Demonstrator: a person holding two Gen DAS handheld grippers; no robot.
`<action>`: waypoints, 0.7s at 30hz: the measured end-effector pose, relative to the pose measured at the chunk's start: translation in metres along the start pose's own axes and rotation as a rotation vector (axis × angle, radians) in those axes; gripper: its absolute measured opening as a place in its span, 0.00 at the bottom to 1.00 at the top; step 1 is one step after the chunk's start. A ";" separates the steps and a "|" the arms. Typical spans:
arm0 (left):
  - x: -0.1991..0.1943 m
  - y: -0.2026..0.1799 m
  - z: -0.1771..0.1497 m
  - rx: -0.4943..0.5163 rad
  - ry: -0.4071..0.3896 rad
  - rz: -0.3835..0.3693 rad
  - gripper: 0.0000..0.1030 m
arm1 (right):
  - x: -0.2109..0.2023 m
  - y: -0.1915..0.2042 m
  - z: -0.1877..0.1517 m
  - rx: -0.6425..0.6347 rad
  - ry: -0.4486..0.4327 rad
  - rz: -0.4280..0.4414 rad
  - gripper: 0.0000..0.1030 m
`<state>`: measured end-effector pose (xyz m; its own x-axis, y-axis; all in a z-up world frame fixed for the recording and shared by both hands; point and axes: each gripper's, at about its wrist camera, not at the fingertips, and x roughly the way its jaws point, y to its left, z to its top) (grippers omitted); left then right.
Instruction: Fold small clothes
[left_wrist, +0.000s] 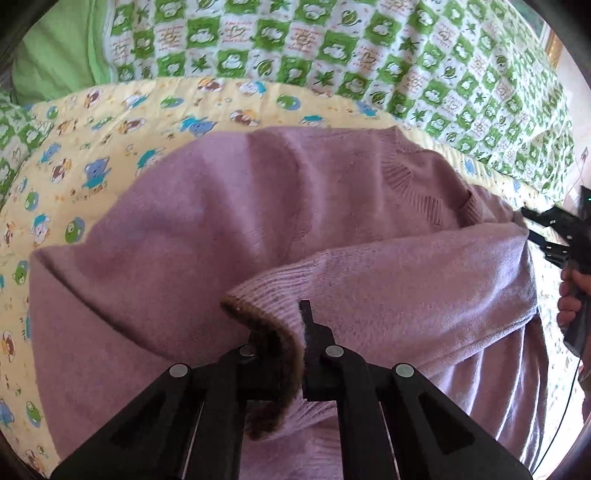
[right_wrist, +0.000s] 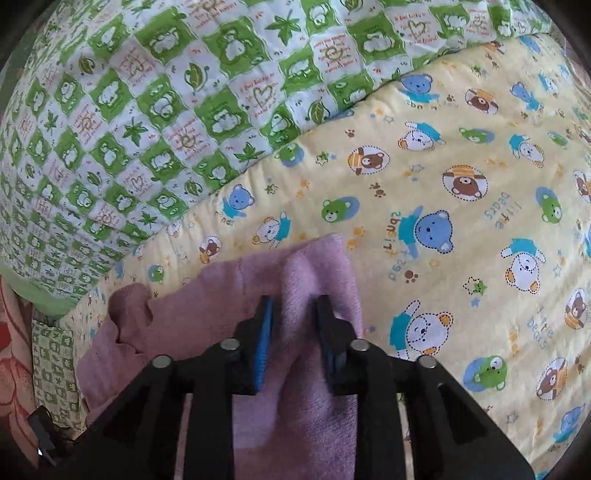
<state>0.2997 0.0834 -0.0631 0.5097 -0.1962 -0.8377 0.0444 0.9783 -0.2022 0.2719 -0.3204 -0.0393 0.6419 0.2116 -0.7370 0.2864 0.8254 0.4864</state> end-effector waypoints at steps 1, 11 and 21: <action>-0.001 0.003 -0.001 -0.015 0.008 -0.013 0.05 | -0.007 0.003 -0.002 -0.009 -0.019 -0.001 0.54; -0.023 0.000 -0.015 -0.056 0.063 -0.085 0.04 | -0.038 -0.007 -0.074 -0.176 0.061 -0.232 0.63; 0.000 -0.018 -0.016 -0.008 0.134 -0.058 0.06 | -0.026 -0.049 -0.072 -0.078 0.079 -0.227 0.06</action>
<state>0.2855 0.0650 -0.0676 0.3872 -0.2600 -0.8846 0.0629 0.9646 -0.2560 0.1900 -0.3287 -0.0780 0.5086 0.0537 -0.8593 0.3590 0.8940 0.2683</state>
